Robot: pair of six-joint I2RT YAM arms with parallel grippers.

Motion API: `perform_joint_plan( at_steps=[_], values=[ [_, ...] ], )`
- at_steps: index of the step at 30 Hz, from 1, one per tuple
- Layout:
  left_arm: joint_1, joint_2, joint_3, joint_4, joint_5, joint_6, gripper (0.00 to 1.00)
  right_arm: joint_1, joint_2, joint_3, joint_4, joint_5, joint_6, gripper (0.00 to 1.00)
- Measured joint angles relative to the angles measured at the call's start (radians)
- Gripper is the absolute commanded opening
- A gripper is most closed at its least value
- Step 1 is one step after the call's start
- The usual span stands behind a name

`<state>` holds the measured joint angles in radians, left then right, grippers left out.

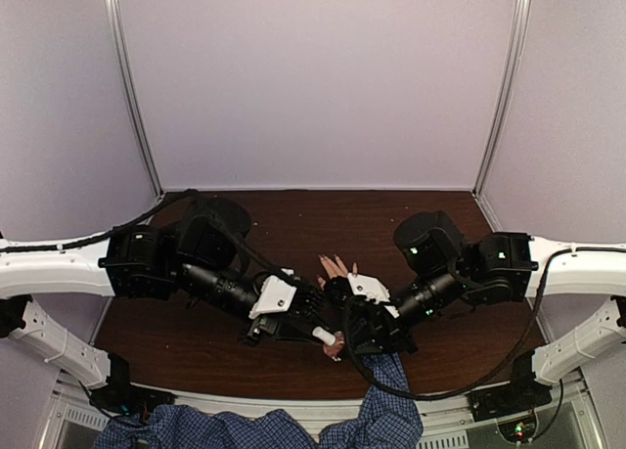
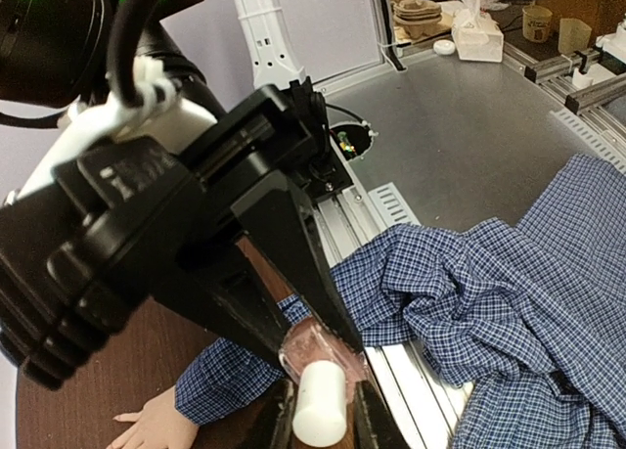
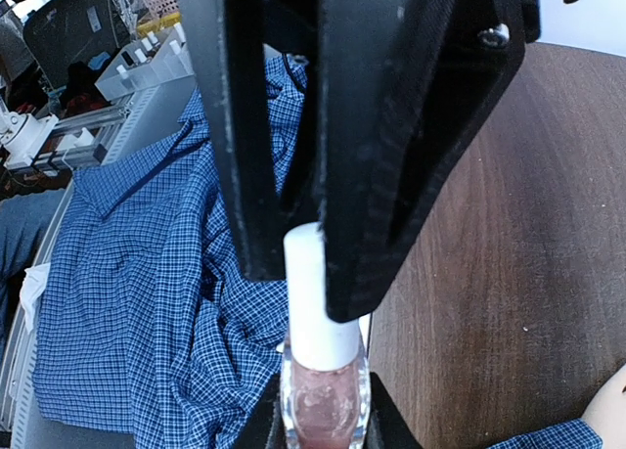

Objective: Paint the nails
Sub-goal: Unscrew the cap of the nail polish bottle.

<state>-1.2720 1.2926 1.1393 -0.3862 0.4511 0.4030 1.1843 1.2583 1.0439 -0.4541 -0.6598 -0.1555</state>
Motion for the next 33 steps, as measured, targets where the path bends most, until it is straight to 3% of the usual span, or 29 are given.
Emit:
perform_joint_plan(
  at_steps=[8, 21, 33],
  values=[
    [-0.001, 0.005, 0.002, -0.002, -0.023, -0.034, 0.00, 0.000, 0.000, 0.000, -0.008, 0.020, -0.007, 0.00],
    [0.000, 0.071, 0.034, 0.053, -0.212, -0.300, 0.00, 0.000, -0.068, -0.029, -0.036, 0.291, -0.034, 0.00],
    [-0.001, 0.146, 0.049, 0.141, -0.452, -0.691, 0.00, 0.001, -0.075, -0.061, -0.010, 0.570, -0.056, 0.00]
  ],
)
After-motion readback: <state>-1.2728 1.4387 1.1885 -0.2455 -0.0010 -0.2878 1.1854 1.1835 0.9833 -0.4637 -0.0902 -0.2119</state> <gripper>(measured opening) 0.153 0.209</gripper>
